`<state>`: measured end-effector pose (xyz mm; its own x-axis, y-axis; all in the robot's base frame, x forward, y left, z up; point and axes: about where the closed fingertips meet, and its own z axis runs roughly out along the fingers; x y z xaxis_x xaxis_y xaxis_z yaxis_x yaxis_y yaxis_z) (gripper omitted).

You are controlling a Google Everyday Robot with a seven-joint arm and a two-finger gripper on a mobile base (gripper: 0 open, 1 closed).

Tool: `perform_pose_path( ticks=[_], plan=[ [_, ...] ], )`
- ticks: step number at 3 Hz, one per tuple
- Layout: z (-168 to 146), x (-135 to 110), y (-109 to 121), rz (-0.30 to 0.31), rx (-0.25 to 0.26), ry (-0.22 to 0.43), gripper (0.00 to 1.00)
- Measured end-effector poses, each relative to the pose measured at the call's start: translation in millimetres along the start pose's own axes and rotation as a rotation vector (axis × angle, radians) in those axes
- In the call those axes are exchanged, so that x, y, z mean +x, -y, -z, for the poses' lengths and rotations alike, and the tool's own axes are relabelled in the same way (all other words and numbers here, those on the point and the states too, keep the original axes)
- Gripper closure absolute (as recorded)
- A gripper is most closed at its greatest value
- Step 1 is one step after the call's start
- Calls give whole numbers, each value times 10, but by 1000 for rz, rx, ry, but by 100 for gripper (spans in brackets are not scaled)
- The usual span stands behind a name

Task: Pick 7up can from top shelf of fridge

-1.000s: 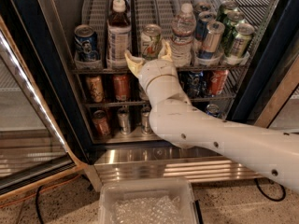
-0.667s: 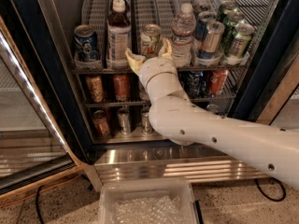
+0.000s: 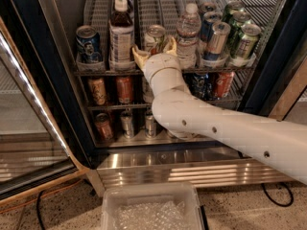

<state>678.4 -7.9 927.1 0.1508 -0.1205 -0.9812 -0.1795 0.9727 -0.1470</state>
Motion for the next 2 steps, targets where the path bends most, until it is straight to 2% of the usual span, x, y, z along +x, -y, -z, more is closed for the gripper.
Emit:
perform_pose_path(
  ticks=[1,2],
  plan=[
    [-23,57,102,-12,23,-8,35],
    [-23,58,104,-12,23,-8,35]
  ],
)
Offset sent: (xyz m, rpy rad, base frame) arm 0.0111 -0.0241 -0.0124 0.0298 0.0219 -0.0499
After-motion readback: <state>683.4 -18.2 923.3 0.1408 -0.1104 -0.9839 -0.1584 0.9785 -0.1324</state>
